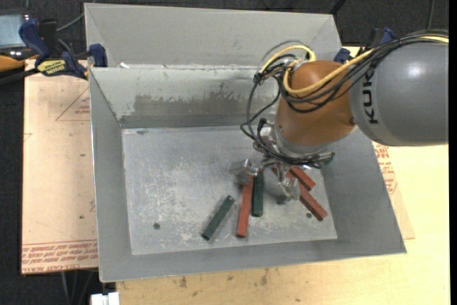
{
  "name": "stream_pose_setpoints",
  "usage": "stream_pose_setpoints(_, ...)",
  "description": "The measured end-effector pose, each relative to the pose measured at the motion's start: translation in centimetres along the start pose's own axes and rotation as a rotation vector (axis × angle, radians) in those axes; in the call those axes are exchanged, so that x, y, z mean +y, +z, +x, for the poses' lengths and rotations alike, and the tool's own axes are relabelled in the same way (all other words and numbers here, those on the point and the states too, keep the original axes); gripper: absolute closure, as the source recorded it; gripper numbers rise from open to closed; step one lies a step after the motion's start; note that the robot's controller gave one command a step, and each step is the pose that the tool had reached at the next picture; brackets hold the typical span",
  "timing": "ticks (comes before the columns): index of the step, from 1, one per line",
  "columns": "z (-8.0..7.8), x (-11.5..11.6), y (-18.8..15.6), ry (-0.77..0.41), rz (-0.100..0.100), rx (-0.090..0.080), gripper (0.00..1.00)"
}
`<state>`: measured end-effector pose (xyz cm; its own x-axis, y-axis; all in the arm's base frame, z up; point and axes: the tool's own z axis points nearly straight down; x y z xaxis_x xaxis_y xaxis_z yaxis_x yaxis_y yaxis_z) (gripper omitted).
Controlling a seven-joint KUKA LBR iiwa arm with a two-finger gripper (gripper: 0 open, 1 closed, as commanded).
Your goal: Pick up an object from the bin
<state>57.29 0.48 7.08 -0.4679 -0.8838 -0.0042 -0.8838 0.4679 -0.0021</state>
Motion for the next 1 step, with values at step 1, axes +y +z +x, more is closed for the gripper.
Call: stream_pose_setpoints(1, 0.02, -0.10, -0.22, 0.001, 0.000, 0.002, 1.00)
